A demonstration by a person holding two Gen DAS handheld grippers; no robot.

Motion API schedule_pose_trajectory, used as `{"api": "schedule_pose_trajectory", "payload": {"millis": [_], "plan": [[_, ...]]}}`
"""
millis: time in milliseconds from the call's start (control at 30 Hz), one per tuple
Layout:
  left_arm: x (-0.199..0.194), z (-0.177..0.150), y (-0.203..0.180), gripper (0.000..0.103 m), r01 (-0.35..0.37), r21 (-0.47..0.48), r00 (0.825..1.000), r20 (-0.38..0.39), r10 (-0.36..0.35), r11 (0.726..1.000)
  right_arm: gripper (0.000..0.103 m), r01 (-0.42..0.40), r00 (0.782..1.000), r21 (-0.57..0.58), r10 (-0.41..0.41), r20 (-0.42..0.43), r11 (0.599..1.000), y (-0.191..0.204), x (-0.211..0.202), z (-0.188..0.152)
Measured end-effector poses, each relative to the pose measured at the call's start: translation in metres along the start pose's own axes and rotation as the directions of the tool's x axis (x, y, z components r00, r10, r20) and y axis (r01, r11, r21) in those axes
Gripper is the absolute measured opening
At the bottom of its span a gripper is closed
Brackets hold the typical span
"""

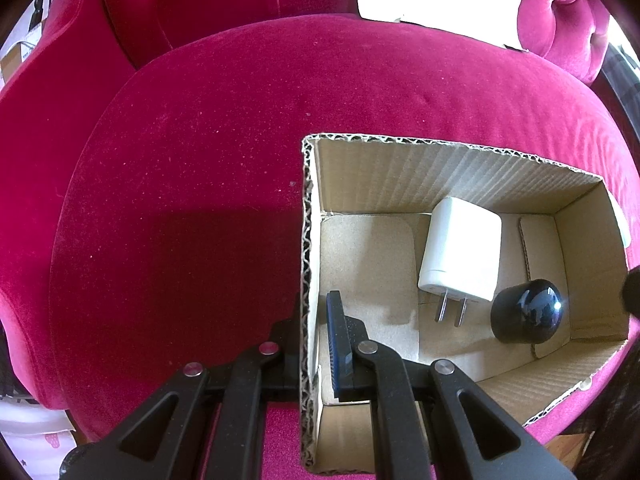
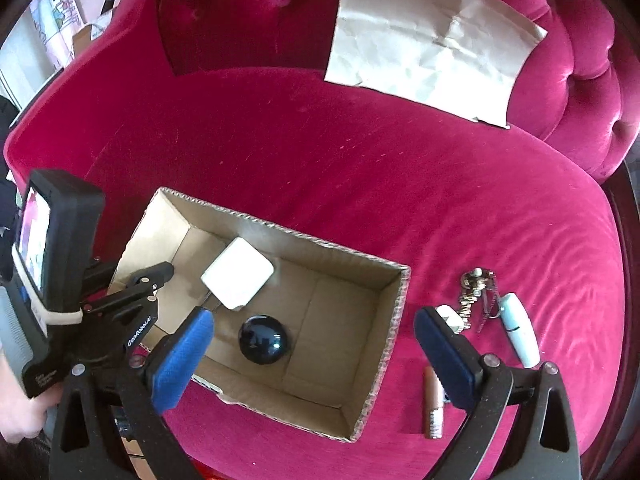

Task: Organize rigid objects
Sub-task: 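Move the right gripper to the brown lipstick tube and grasp it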

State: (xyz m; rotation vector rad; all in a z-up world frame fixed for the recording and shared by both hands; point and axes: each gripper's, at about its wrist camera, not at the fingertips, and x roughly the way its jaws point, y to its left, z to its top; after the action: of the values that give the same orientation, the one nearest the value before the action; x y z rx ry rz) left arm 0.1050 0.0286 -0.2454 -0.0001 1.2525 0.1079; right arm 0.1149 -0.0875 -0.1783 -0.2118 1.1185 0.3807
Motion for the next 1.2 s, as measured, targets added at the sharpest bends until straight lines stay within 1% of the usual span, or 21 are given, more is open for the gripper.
{"api": "schedule_pose_trajectory", "payload": {"millis": [100,333,633,867,1200], "plan": [[-0.001,0.001,0.000,0.009,0.001,0.000,1.000,-0.001,-0.001,1.000,0.102,0.001,1.000,0.023,-0.001,0.007,1.000,-0.013,-0.007,-0.002],[-0.001,0.001,0.000,0.009,0.001,0.005,1.000,0.000,-0.001,1.000,0.102,0.036,0.999,0.067,-0.038,0.026,0.997,-0.047,-0.021,-0.011],[-0.002,0.000,-0.001,0.009,0.000,0.013,1.000,0.005,0.000,1.000,0.102,0.081,0.996,0.138,-0.084,0.021,0.987,-0.088,-0.029,-0.031],[-0.004,-0.002,-0.003,0.009,0.001,0.025,1.000,0.010,-0.001,1.000,0.102,0.100,0.995,0.191,-0.102,0.001,0.976,-0.110,-0.024,-0.049],[-0.005,-0.005,-0.004,0.009,0.002,0.031,1.000,0.017,-0.003,1.000,0.102,0.114,0.993,0.199,-0.107,-0.044,0.973,-0.122,0.004,-0.080]]}}
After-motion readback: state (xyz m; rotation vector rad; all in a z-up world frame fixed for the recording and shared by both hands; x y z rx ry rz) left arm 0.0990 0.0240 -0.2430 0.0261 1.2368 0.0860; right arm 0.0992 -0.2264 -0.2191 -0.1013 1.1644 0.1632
